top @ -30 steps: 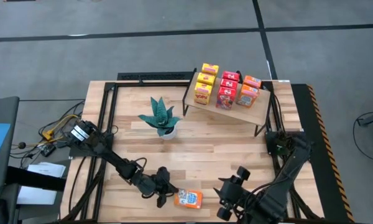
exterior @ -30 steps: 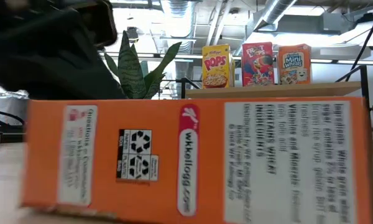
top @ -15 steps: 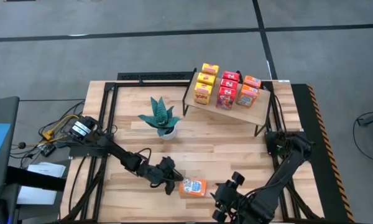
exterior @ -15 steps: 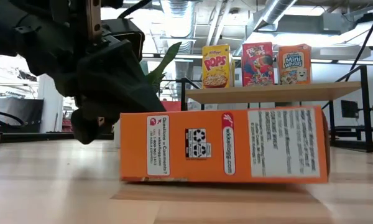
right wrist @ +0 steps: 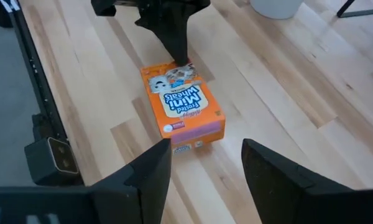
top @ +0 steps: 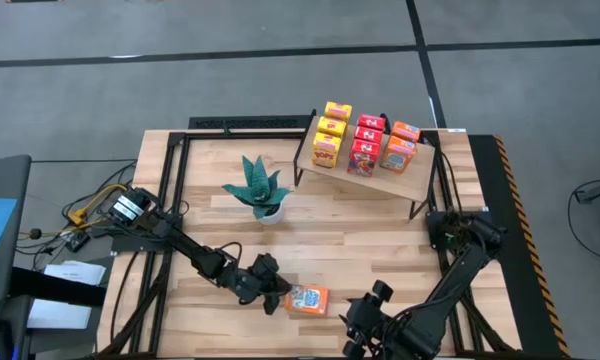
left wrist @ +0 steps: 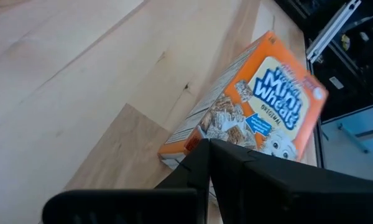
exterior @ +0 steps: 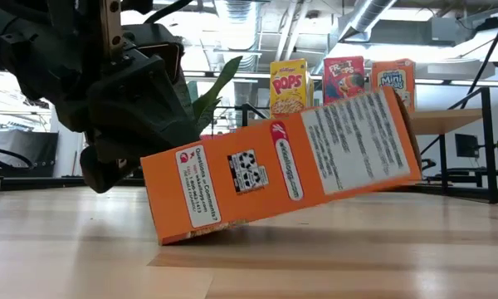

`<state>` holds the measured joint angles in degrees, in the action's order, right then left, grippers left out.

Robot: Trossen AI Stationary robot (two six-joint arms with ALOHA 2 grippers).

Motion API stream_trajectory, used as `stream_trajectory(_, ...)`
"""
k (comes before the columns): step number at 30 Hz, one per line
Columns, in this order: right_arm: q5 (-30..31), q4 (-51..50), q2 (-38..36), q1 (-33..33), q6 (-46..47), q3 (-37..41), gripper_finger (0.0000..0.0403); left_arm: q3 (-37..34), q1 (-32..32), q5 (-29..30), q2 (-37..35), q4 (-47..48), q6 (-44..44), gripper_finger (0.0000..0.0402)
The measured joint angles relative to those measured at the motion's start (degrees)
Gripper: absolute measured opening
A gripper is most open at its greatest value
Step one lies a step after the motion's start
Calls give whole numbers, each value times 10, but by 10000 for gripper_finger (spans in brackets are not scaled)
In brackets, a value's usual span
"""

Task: Stack cereal on shelf
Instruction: Put the orange cereal box on the shelf aligned with the other orange cereal boxes

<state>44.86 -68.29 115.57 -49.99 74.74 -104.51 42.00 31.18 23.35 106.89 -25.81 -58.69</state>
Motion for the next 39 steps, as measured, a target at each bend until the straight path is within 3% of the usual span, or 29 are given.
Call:
stream_trajectory(7,-1,19,0,6,20,32,240,0,7,8,0,21,6,0)
stream_trajectory(18,-4,72,0,5,16,66,225,-2,34,5,3,91,-16,0)
stream_trajectory(34,-1,153,-1,47,-135,66,230,-3,25,25,4,37,-5,0)
stream_trajectory(39,-28,176,-2,56,-168,66,230,-3,24,25,5,-16,3,0)
